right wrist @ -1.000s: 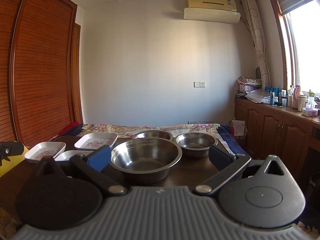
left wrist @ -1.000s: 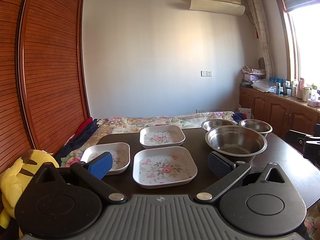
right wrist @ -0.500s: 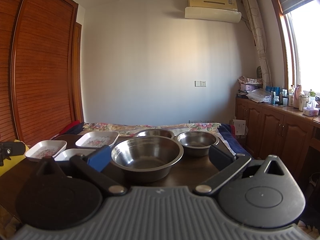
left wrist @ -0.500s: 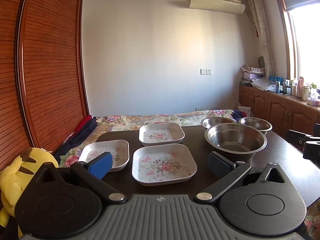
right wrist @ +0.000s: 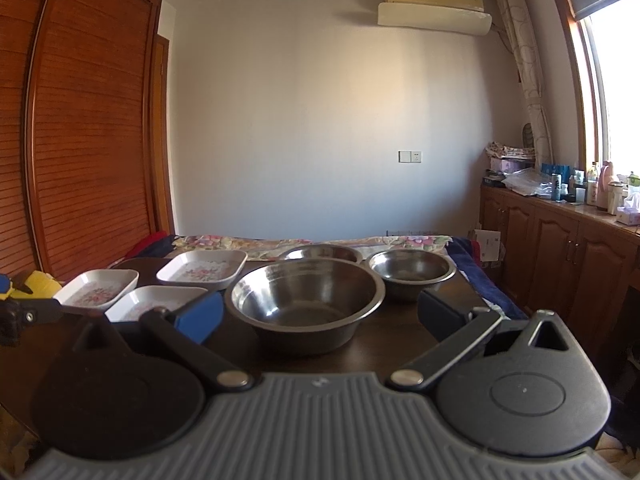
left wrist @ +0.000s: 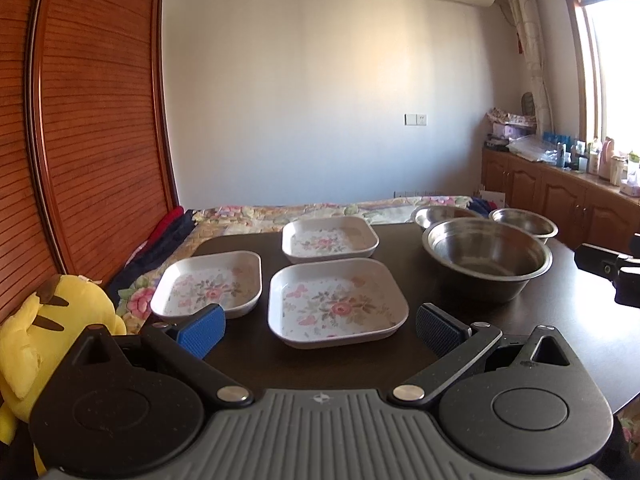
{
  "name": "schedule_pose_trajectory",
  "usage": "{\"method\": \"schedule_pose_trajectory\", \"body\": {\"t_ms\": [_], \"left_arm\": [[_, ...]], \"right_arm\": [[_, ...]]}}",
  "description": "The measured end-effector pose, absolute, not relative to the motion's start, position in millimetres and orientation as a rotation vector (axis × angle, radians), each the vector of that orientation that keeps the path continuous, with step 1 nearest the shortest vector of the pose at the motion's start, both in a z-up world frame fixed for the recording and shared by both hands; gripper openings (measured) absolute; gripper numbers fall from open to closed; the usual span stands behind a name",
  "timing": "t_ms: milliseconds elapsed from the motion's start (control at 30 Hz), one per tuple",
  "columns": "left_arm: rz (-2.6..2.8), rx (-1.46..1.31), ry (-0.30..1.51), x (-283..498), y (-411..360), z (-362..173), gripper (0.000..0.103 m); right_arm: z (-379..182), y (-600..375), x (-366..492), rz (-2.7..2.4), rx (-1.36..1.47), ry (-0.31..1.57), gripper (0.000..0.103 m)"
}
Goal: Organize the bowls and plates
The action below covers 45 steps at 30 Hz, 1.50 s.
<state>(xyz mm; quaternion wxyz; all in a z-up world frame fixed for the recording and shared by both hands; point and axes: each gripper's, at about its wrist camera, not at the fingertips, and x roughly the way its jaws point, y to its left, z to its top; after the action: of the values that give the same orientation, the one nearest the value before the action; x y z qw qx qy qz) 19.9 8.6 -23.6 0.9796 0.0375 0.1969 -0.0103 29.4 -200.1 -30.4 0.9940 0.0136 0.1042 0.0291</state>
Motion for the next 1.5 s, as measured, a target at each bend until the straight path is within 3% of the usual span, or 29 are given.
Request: {"method": "schedule_pose_trajectory", "body": {"t_ms": [533, 933, 1033, 1200, 1500], "left_arm": [[0.022, 0.062, 0.481, 76, 49, -42, 0.103], [-0.024, 0.046, 0.553, 113, 72, -50, 0.093], [-0.042, 0.024, 0.563, 123, 78, -53, 0.087], [-0.078, 0.004, 0.576, 136, 83, -58, 0.072], [-0.134, -0.011, 0.602, 156, 88, -67, 0.049]], "right_arm": [[-30, -154, 75, 0.244, -0.030, 0.267, 0.103], [-38, -114, 100, 0.379, -0.063, 0.347, 0.102], [-44, -105, 106, 0.412, -0.074, 0.383, 0.087], [-53, -97, 120, 0.422, -0.071, 0.431, 0.082], [-65, -94, 139, 0.410, -0.036, 0.526, 0.057]]}}
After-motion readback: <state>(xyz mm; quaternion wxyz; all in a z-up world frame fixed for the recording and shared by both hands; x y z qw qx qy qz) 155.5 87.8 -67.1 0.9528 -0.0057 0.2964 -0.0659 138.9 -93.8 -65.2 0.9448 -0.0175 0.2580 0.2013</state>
